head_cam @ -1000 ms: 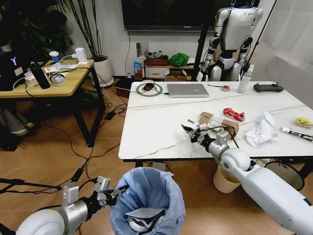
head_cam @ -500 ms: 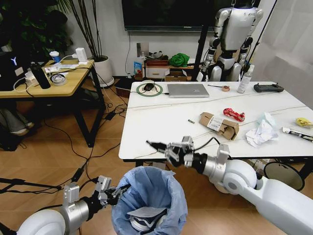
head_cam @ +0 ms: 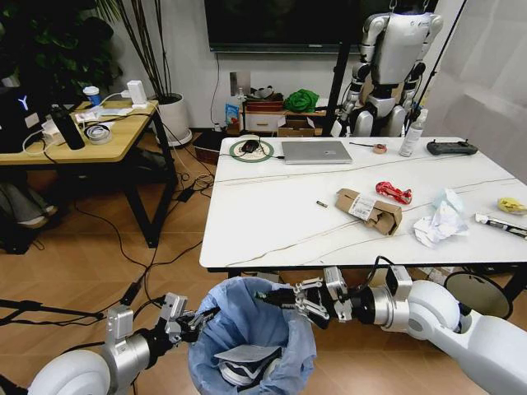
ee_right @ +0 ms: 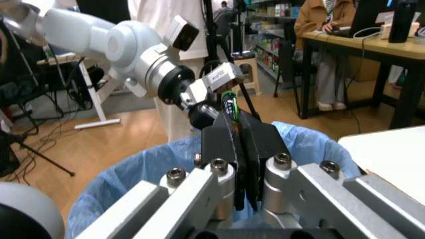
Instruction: Pick up the trash bin and place the trash from the table into it.
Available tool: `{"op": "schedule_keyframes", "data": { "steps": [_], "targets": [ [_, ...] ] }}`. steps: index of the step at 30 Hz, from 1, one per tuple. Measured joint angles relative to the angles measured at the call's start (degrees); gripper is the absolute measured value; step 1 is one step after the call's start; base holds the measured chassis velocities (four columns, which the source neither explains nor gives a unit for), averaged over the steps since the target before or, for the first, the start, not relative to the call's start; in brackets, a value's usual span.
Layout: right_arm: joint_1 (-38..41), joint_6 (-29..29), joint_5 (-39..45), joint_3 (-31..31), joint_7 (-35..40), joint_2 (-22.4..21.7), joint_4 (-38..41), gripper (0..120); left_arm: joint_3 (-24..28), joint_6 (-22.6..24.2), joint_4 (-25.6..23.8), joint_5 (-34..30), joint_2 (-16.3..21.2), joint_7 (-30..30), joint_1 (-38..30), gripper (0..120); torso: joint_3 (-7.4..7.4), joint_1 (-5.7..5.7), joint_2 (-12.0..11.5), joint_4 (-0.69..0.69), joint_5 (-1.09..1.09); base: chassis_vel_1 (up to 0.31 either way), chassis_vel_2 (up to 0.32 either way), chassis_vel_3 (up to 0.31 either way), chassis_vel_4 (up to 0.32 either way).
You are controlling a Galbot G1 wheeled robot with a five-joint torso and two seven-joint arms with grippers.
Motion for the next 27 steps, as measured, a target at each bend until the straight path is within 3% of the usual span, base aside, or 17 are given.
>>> {"op": "schedule_keyframes", "data": {
  "steps": [13,17,20,24,27],
  "targets": [
    [-1.06,0.43,-1.3,2.07,1.75,-0.02,-0.2,43,-0.02,0.12,-0.27,-0.14,-0.21,-0.27,-0.31,0,0.0,0.0,0.0,0.0,0.0,0.0,0.0,0.0,0.0],
    [0.61,0.61,-2.27,5.92,11.13,2.82,-2.79,61,-0.08,0.17,-0.37,-0.07,-0.16,-0.3,-0.14,0,0.0,0.0,0.0,0.0,0.01,0.0,0.0,0.0,0.0],
    [2.29,-0.41,-1.63,6.76,17.47,3.99,-4.31,68,-0.19,0.18,-0.38,0.04,-0.15,-0.26,0.04,0,0.01,0.0,0.0,0.01,0.0,0.0,0.0,0.0,0.0],
    [6.08,-5.97,-2.05,6.36,36.65,7.18,-7.06,85,-0.17,0.18,-0.74,0.2,-0.31,-0.19,-0.03,0,0.01,0.01,0.0,0.0,-0.01,0.0,0.0,0.0,0.0],
    [8.57,-8.85,-2.54,5.65,41.1,9.71,-10.15,93,-0.17,0.18,-0.8,0.28,-0.33,-0.15,-0.05,0,0.01,0.01,0.0,0.0,-0.01,0.0,0.0,0.0,0.0]
  ]
}}
